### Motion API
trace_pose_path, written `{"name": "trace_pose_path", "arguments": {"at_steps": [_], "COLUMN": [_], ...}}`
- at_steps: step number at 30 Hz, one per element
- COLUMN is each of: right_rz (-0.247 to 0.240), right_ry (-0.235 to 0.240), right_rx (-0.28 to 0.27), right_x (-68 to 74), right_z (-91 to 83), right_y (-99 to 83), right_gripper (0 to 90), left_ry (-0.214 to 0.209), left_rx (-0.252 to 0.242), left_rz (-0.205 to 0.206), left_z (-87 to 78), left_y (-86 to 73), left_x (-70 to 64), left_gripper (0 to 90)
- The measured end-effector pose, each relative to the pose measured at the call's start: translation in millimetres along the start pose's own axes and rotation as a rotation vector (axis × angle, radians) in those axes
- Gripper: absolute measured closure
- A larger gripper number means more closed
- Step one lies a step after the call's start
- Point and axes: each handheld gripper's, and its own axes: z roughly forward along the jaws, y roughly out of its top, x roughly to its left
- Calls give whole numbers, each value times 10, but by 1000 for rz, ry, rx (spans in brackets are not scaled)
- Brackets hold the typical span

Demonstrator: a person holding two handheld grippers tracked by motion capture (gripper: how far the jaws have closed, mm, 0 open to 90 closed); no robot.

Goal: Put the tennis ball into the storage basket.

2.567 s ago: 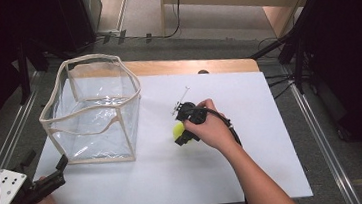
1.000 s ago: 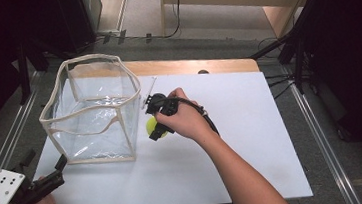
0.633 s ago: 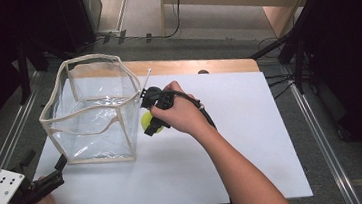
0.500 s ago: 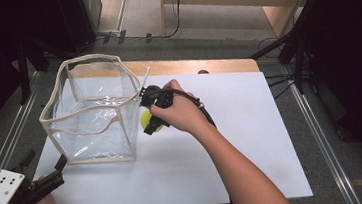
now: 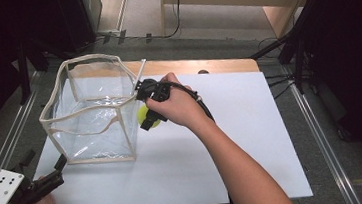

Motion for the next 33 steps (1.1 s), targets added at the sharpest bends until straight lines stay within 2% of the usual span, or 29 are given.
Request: {"name": "trace_pose_path", "arguments": {"at_steps": [18,33], "right_rz": [-14,-11], "right_ry": [-10,-10], "right_rx": [-15,-21], "right_x": [-5,-36], "right_z": [-291,-393], "right_y": [99,205], "right_gripper": [234,234], "left_ry": [0,0], "left_rx": [3,6], "left_rz": [0,0], "left_z": [1,-1], "left_y": [1,3], "left_x": [3,2], "left_gripper": [69,69]}}
